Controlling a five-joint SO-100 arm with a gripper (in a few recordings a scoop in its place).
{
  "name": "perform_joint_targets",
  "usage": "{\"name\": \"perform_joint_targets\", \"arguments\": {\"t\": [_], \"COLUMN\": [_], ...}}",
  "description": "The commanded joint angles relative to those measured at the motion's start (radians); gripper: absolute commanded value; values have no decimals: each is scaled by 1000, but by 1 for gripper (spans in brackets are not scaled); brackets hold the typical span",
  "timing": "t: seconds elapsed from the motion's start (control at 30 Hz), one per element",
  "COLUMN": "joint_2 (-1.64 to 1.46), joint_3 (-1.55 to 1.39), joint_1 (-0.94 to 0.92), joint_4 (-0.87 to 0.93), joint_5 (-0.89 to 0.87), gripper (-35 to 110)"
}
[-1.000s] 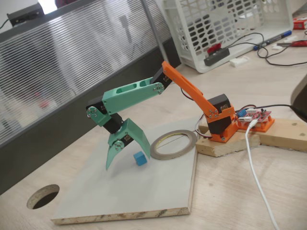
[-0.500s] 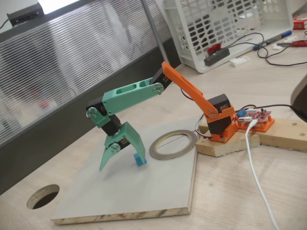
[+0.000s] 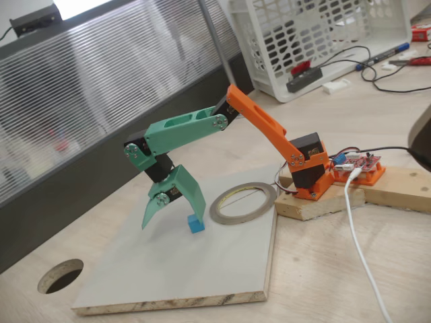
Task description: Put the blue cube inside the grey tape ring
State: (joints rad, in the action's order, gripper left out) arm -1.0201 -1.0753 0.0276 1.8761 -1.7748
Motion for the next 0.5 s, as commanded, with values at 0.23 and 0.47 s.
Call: {"name": "perform_joint_targets", "arguments": {"t": [0.23, 0.47], "joint_2": [-31, -40], "joint_3": [-118, -166], "joint_1": [0, 0], "joint_4": [6, 5], "joint_5": [-6, -6], "gripper": [105, 103]}}
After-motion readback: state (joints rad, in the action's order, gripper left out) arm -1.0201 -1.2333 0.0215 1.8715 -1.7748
